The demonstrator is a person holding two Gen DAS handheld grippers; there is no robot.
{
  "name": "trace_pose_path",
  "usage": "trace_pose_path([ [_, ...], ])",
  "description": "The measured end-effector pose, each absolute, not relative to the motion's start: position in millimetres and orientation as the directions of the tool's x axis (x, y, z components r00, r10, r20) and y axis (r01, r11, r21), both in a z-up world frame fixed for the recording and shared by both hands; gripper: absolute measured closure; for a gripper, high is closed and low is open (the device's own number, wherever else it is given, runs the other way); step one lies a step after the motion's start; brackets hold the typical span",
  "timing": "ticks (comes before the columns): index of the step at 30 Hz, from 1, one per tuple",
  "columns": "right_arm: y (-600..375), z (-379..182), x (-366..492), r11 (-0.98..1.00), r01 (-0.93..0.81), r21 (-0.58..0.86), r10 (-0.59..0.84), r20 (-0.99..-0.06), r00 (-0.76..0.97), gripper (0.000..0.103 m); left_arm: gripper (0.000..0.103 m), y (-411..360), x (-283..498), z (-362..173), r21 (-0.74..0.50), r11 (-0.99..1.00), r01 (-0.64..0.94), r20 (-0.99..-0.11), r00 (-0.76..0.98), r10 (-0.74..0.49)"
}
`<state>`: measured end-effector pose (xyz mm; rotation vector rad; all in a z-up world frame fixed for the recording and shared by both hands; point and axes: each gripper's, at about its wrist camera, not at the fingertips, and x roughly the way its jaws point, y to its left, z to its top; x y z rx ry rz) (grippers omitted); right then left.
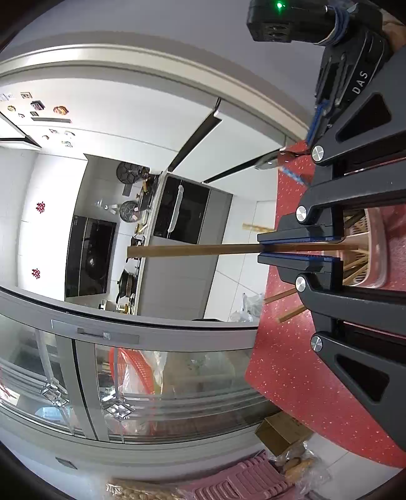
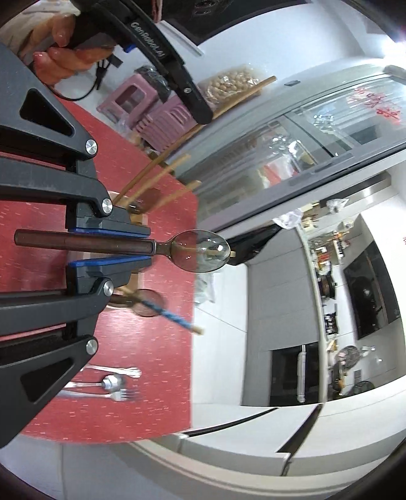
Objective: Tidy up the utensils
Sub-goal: 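Lift the dark spoon with the right tool while the left tool carries the chopstick over the holder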
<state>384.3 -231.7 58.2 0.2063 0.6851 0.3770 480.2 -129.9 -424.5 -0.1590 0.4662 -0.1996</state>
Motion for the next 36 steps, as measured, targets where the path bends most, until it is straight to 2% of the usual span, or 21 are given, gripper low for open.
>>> trace_pose_path([
  [8, -217.9, 36.8, 424.9, 0.922, -0.274, 0.274, 0.380, -0.505, 0.774, 0.091, 0.075, -130.1, 512.7, -452.0, -0.210, 0.971, 0.118, -0.462, 0.863, -0.204],
  [18, -209.6, 6.9, 436.0, 0.933, -0.281, 0.224, 0.353, -0.418, 0.837, 0.091, 0.075, -138.2, 524.9, -482.2, -0.178, 0.981, 0.083, -0.474, 0.866, -0.159],
  [36, -215.1, -23.9, 411.7, 0.940, -0.300, 0.160, 0.339, -0.359, 0.870, 0.091, 0.075, -163.3, 525.0, -521.7, -0.077, 0.993, 0.084, -0.541, 0.834, -0.112],
])
